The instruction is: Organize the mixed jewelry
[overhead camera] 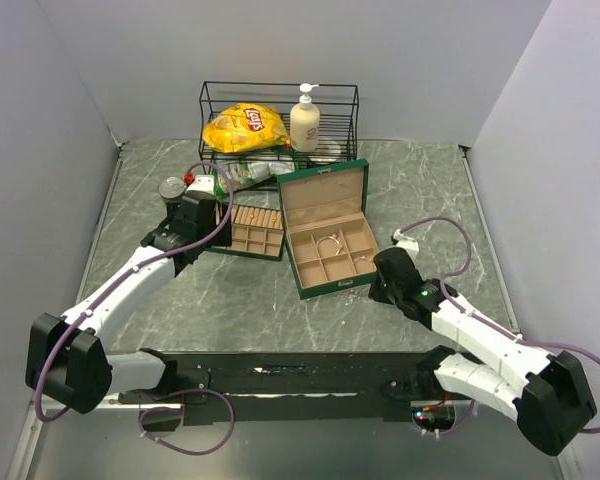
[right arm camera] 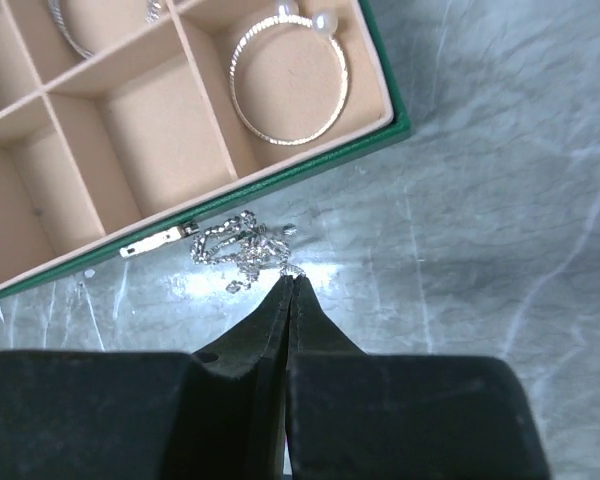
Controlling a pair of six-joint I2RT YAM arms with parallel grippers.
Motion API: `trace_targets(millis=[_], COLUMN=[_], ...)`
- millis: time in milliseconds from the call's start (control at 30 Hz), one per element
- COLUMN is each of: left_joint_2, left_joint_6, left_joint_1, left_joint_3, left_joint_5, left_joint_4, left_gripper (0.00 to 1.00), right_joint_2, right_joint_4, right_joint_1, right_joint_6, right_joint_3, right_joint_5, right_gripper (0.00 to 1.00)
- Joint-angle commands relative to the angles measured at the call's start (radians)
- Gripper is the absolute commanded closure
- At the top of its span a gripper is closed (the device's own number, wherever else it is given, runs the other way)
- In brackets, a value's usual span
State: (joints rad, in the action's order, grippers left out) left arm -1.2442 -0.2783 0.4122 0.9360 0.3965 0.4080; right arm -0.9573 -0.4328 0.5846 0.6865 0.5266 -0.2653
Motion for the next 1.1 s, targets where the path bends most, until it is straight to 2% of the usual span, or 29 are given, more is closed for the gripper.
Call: trace_targets(millis=[0, 467, 1067], left_joint_2=[-0.001, 0.0, 0.0], left_joint_6=[0.001, 0.004, 0.005], left_joint_1=[0.004, 0.004, 0.004], left_joint_3=[0.015, 0.015, 0.017], left_joint_5=[-0.007, -0.007, -0.015], left_joint_4=[-0.015, -0.012, -0.012], left_gripper=[0.04, 0.04, 0.04], right_joint_2=[0.043, 0.097, 0.081], right_joint_4=[-0.038, -0.086, -0.08], right_joint_1=[0.004, 0.003, 0.003], right_joint_6=[-0.097, -0.246, -0.331], right_joint_3=[0.091, 0.245, 0.45], right_joint_5=[-0.06, -0.109, -0.112], right_gripper=[1.0, 1.0, 0.98])
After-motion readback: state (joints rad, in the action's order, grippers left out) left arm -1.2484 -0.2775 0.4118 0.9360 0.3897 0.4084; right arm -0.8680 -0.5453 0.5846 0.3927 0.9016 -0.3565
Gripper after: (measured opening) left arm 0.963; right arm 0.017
